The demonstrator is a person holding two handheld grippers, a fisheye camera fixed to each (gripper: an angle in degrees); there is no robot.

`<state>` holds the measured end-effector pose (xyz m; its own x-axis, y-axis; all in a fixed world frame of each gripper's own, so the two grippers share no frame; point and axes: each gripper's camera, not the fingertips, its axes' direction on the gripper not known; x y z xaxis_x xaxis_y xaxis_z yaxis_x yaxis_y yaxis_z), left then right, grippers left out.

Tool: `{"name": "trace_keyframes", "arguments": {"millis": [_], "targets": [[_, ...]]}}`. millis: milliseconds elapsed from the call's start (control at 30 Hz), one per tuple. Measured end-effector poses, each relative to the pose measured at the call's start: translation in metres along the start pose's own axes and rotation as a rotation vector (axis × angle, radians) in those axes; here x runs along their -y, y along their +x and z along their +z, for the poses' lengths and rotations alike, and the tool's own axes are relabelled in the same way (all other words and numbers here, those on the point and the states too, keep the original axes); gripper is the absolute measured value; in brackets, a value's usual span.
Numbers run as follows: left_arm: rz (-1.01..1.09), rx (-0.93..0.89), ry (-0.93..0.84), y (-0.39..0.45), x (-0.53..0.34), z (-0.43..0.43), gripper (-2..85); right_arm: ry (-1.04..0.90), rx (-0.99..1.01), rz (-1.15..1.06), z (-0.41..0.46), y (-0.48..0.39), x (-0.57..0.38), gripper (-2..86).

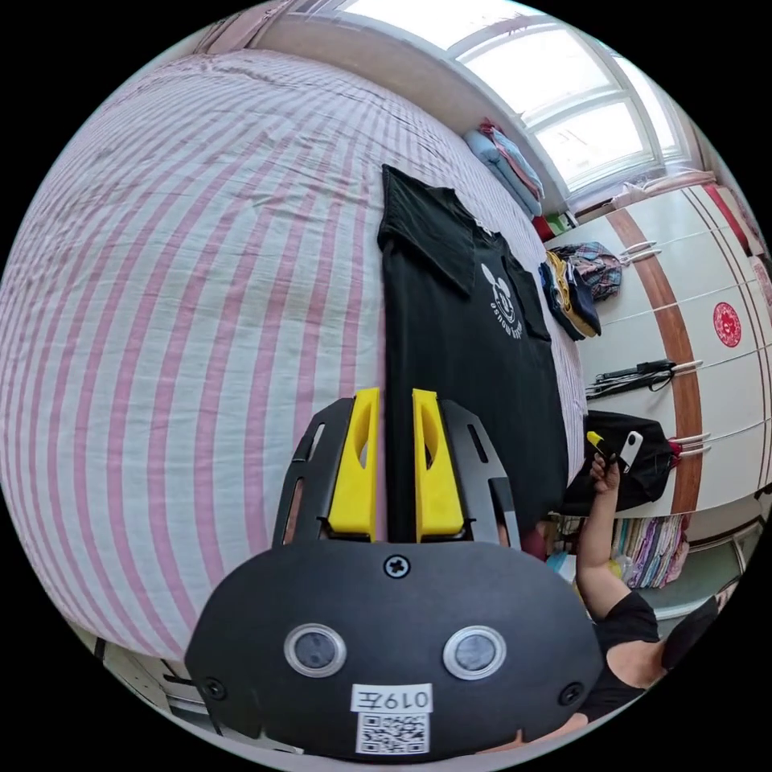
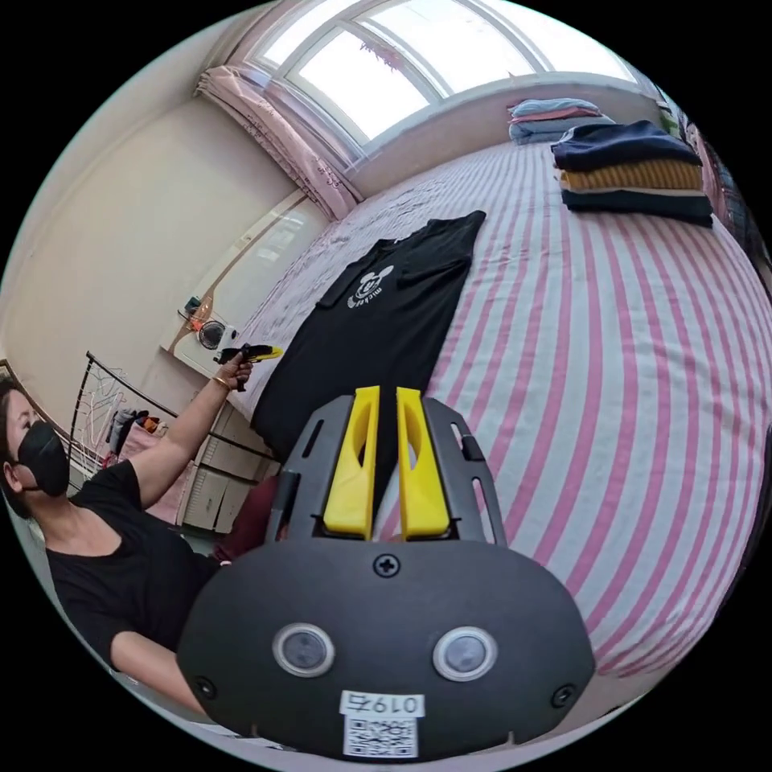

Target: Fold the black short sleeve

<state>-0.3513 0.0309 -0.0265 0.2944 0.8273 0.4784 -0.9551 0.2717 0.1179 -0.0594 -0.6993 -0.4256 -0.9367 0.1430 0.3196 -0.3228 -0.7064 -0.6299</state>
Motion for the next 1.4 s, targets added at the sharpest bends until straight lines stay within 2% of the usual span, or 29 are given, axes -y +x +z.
{"name": "trace_keyframes", "arguments": {"millis": [233, 500, 733, 833, 933, 1067, 1233, 1400], "targets": [[-0.041, -0.152, -0.010, -0.021, 0.038, 0.016, 3.3, -0.025, 0.138, 0.122, 0.037, 0.060, 0.048, 5.3], [-0.037, -0.189, 0.004, -0.035, 0.054, 0.019, 1.6, -0.066, 0.189, 0.121, 0.048, 0.082, 0.073, 3.4], [-0.015, -0.130, -0.041, -0.028, 0.076, 0.017, 2.5, -0.010, 0.232, 0.096, 0.037, 0.099, 0.103, 4.8], [0.003, -0.202, -0.066, -0.030, 0.086, 0.015, 4.4, 0.067, 0.276, 0.081, 0.030, 0.110, 0.124, 5.6], [0.006, -0.267, 0.012, -0.034, 0.097, 0.001, 7.6, 0.103, 0.259, 0.047, 0.027, 0.116, 0.155, 6.2], [0.007, -0.236, 0.072, -0.031, 0.127, -0.003, 8.7, 0.046, 0.240, 0.021, 0.042, 0.121, 0.200, 7.5], [-0.013, -0.222, 0.070, -0.033, 0.160, 0.013, 8.8, -0.142, 0.148, 0.008, 0.087, 0.126, 0.254, 8.5], [-0.002, -0.220, 0.077, -0.040, 0.180, 0.020, 8.6, -0.067, 0.273, 0.017, 0.086, 0.148, 0.254, 8.4]]}}
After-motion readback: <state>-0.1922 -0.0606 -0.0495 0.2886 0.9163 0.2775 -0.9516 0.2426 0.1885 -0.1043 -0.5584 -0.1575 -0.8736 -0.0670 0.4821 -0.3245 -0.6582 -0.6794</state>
